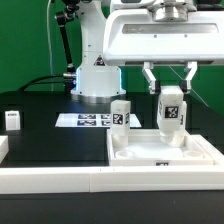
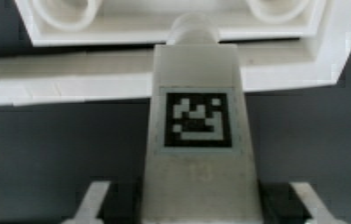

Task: Assemble square table

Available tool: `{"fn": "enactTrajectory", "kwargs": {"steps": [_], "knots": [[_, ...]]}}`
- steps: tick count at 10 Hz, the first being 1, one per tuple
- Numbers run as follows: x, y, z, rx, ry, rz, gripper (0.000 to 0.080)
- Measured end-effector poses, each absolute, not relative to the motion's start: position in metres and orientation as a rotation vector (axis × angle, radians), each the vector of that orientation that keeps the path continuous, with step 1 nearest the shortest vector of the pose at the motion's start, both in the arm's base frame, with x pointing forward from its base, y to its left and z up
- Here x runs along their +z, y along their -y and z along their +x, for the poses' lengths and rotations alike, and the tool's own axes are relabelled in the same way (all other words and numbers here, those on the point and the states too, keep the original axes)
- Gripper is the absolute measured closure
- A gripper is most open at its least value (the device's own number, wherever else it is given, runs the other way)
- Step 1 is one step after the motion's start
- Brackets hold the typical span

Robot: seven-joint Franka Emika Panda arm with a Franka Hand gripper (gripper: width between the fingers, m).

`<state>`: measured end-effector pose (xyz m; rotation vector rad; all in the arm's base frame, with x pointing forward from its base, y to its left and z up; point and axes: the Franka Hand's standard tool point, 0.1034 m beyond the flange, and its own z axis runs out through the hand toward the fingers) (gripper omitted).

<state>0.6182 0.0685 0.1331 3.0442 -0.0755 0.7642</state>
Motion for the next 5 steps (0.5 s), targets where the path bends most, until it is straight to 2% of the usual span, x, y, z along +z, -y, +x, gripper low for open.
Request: {"fn": "enactTrajectory", "kwargs": {"steps": [2, 5], "knots": [[0.132, -0.084, 0.617, 0.871, 0.044, 3.024, 0.0509], [0.131, -0.094, 0.616, 0.867, 0.016, 3.029, 0.0509]]}}
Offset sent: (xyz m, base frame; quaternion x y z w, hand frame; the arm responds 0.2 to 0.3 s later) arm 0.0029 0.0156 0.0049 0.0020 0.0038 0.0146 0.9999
